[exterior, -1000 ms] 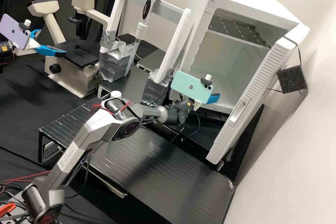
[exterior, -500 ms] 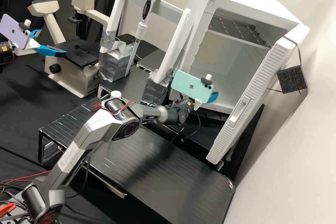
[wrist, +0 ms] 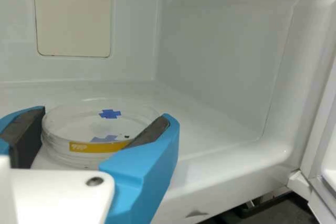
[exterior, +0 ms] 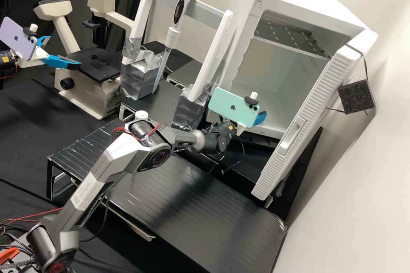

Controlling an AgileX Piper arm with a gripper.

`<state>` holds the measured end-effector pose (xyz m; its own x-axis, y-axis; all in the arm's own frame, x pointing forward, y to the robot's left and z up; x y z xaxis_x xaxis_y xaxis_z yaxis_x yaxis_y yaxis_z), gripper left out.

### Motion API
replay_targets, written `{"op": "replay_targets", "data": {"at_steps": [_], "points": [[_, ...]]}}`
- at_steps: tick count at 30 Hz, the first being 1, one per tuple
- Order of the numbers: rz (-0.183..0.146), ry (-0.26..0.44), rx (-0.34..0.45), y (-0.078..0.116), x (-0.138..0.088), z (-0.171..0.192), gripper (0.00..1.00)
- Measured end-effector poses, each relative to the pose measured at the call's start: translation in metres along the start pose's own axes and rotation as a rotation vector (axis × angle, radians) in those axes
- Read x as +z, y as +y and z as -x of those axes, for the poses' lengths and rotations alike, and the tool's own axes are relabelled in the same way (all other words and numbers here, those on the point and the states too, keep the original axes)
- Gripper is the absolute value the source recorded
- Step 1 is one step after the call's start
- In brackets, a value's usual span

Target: Move the petri dish to the microscope

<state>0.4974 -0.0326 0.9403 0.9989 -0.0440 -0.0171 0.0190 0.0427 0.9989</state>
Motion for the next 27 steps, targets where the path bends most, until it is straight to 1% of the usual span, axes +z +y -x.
{"op": "replay_targets", "data": {"at_steps": [1, 4, 6, 13, 17, 19, 22, 27], "points": [[-0.001, 0.009, 0.005, 0.001, 0.000, 0.002, 0.00], [-0.004, -0.002, 0.010, 0.006, 0.004, 0.008, 0.00], [-0.007, 0.006, 0.020, 0.010, 0.006, 0.014, 0.00], [-0.021, 0.025, 0.046, 0.023, 0.009, 0.045, 0.00], [-0.039, 0.047, 0.050, 0.022, 0.011, 0.065, 0.00], [-0.043, 0.063, 0.055, 0.022, 0.010, 0.072, 0.00], [-0.064, 0.084, 0.066, 0.021, 0.007, 0.078, 0.00], [-0.069, 0.093, 0.068, 0.020, 0.007, 0.079, 0.00]]}}
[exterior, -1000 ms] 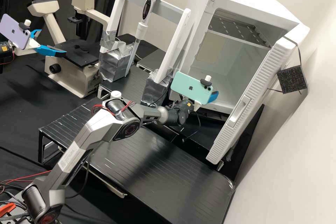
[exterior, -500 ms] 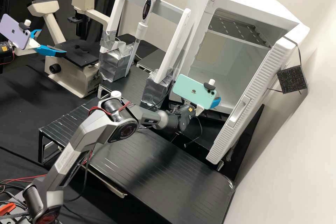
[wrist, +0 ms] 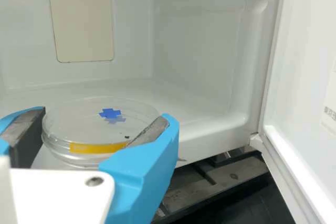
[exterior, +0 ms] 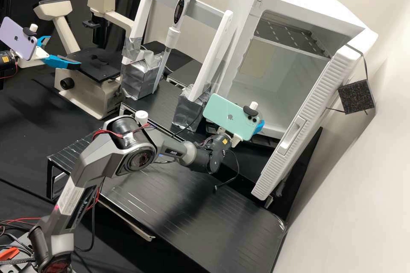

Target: Move the petri dish to the microscope

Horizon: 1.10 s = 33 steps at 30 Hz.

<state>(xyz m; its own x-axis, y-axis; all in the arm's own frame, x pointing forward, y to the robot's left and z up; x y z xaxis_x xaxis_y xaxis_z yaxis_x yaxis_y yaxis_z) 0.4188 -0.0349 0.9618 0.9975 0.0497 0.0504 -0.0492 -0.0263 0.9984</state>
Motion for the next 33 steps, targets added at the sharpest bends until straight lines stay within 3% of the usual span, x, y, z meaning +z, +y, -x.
{"op": "replay_targets", "data": {"at_steps": [11, 25, 30, 33], "points": [[-0.024, -0.023, -0.009, -0.006, 0.003, 0.011, 0.00], [-0.040, 0.104, 0.043, 0.001, 0.008, 0.064, 0.00], [-0.046, 0.149, 0.017, -0.008, 0.009, 0.086, 0.00], [-0.051, 0.140, -0.008, -0.014, 0.011, 0.101, 0.00]]}}
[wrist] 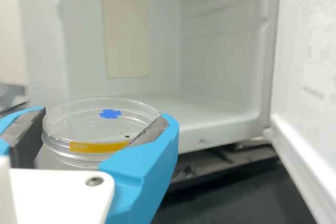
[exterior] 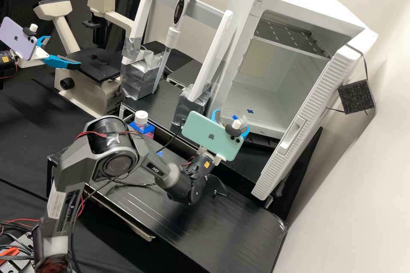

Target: Move the petri dish to the microscope

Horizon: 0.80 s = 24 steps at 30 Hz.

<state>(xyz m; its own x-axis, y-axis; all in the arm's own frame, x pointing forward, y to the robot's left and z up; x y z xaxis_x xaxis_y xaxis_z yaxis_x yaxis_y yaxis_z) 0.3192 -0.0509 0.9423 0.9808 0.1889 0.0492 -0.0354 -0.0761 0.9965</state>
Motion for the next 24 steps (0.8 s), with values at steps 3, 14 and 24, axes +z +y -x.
{"op": "replay_targets", "data": {"at_steps": [3, 14, 24], "points": [[0.007, -0.024, -0.025, -0.004, -0.003, 0.018, 0.00], [0.046, -0.098, -0.087, -0.020, -0.022, 0.081, 0.00], [0.134, -0.152, -0.101, -0.033, -0.045, 0.131, 0.00]]}}
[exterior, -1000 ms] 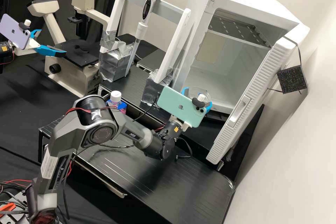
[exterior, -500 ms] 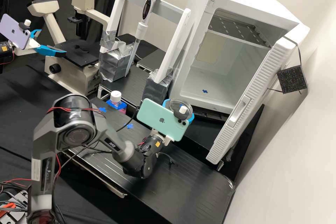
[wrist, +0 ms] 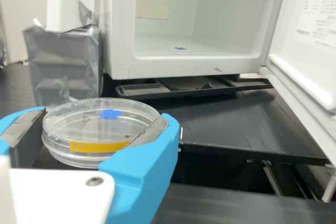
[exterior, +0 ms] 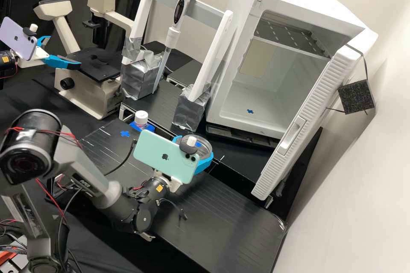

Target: Move the petri dish to the microscope

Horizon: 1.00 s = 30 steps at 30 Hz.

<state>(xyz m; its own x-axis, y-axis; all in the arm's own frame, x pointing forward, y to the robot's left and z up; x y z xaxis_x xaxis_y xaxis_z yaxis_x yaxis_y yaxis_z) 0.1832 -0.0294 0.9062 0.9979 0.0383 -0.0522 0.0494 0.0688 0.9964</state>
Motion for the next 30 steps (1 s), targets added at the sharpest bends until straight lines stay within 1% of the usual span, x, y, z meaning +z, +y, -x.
{"op": "replay_targets", "data": {"at_steps": [2, 4, 7, 9, 11, 16, 19, 20, 21, 25, 30], "points": [[0.020, -0.014, 0.016, -0.001, -0.004, 0.009, 0.00], [0.028, -0.020, 0.031, -0.003, -0.007, 0.015, 0.00], [0.056, -0.014, 0.054, -0.006, -0.017, 0.022, 0.00], [0.067, 0.008, 0.080, -0.011, -0.028, 0.027, 0.00], [0.071, 0.041, 0.104, -0.016, -0.038, 0.030, 0.00], [0.071, 0.170, 0.145, -0.030, -0.067, 0.037, 0.00], [0.060, 0.261, 0.132, -0.039, -0.082, 0.040, 0.00], [0.061, 0.309, 0.114, -0.043, -0.090, 0.041, 0.00], [0.061, 0.342, 0.096, -0.046, -0.094, 0.041, 0.00], [0.048, 0.451, 0.016, -0.056, -0.109, 0.041, 0.00], [0.039, 0.571, -0.057, -0.060, -0.126, 0.037, 0.00]]}}
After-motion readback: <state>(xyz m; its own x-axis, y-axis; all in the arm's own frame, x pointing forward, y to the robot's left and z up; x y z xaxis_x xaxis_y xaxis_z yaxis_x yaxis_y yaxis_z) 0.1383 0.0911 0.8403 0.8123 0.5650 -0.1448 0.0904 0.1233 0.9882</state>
